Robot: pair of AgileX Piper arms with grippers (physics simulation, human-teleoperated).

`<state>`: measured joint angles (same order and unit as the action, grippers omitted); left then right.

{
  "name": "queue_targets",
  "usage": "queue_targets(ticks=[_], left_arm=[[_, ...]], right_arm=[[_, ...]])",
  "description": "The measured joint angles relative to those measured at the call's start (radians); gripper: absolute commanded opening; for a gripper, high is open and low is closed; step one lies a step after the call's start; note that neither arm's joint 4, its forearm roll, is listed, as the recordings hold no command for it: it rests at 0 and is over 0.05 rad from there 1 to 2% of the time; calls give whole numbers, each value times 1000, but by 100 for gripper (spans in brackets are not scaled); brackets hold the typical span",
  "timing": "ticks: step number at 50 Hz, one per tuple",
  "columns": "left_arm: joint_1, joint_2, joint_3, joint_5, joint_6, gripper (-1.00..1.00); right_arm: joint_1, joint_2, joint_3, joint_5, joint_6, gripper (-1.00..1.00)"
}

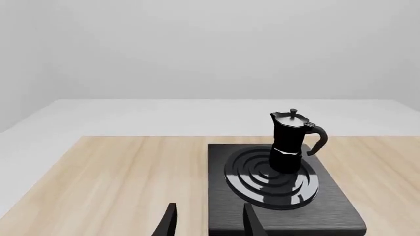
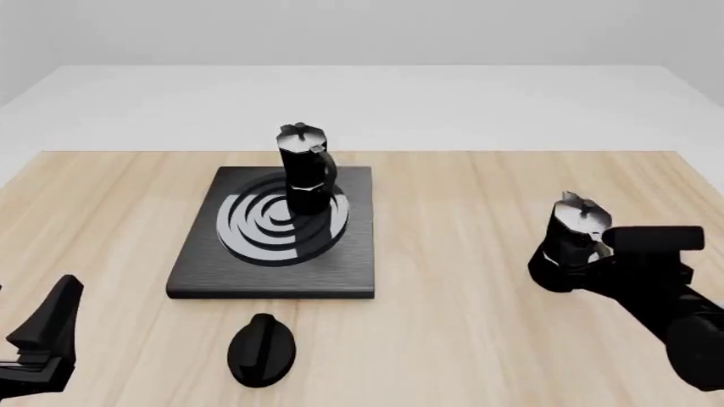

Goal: Put both moka pots on the stove.

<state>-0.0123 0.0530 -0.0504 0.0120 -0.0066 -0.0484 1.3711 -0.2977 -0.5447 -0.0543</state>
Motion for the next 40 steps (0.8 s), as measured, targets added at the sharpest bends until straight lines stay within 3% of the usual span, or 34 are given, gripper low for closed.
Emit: queue_targets(ticks=[5, 6, 21, 40], left_arm=[[0, 0, 0, 0, 0, 100], [0, 0, 0, 0, 0, 100], [0, 0, 0, 0, 0, 100], [0, 0, 0, 0, 0, 100]], right_arm=[[0, 5, 3, -6, -1, 100], [-1, 3, 4, -7, -4, -100], [-11, -43, 26, 15, -48, -100], [14, -119, 24, 72, -59, -100]])
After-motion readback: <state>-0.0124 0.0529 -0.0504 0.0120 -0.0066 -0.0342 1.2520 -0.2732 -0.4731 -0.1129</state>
